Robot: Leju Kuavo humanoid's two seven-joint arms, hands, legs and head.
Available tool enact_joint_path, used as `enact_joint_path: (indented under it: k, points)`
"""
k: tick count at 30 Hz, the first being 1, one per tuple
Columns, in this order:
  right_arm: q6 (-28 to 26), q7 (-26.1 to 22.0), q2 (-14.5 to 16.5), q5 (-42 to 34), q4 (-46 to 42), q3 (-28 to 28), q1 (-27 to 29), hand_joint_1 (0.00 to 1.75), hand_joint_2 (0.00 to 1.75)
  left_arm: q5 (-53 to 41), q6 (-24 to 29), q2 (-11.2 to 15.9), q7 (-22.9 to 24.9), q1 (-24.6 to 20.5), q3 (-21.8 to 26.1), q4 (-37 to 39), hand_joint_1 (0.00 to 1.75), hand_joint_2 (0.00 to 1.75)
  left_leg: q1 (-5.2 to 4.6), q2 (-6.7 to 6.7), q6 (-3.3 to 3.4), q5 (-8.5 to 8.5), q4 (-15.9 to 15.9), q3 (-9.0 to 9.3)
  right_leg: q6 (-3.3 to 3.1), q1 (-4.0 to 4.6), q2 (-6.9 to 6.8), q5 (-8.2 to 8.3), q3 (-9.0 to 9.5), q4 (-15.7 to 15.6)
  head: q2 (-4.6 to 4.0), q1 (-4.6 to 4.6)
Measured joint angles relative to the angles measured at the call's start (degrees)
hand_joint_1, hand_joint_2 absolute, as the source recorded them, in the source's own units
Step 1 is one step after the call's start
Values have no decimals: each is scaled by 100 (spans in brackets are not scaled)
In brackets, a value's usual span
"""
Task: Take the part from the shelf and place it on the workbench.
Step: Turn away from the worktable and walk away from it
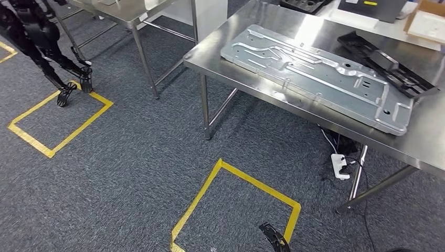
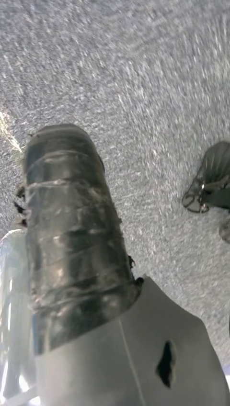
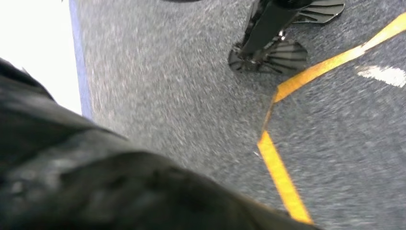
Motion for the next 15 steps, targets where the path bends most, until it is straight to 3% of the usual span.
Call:
enact_joint_path:
  k: [2,3,4,6,8,10,12,14,15]
  points:
    - [-2,0,-9,0,4,10,18,0,0,-2,-4,-4,2,-13,-1,0,0,0,12,-180,-15,-17,28,-5,44,-29,40,-39,-257,389,1,4]
    - [-4,0,-15,-2,7,11,25,0,0,-2,-7,-4,4,-7,-1,0,0,0,24,-273,-34,-34,59,-6,68,-47,47,101,-247,289,1,4]
    - [-5,-1,-20,-3,9,13,31,0,0,-2,-11,-4,5,4,0,0,0,0,40,-358,-63,-59,107,-11,93,-70,77,316,-147,8,1,5]
    - [-8,-9,-28,-7,13,16,38,0,0,-7,-26,-3,9,20,1,0,0,0,57,-504,-139,-129,250,-63,120,-121,311,609,112,-634,1,6]
    - [-15,-26,-32,-3,15,25,36,0,0,-22,-36,1,11,16,1,0,0,0,54,-616,-210,-167,343,-139,76,-128,465,626,198,-872,1,2]
    - [-27,-39,-31,7,15,45,33,0,0,-35,-37,3,17,31,1,0,0,0,63,-711,-264,-158,349,-183,-10,-112,354,625,207,-874,1,1]
    - [-48,-46,-28,13,16,62,39,0,0,-39,-38,-2,24,50,1,0,0,0,60,-517,-316,-228,484,-258,-85,-119,224,640,258,-907,1,-12]
    - [-72,-51,-28,17,17,69,63,0,0,-40,-38,-2,27,35,-1,0,0,0,60,-158,-369,-483,988,-506,-142,-110,88,641,296,-930,1,-33]
    - [-79,-54,-29,20,18,73,78,0,0,-43,-39,1,28,24,-1,0,0,0,70,-60,-389,-636,1334,-685,-159,-100,18,631,303,-933,1,-39]
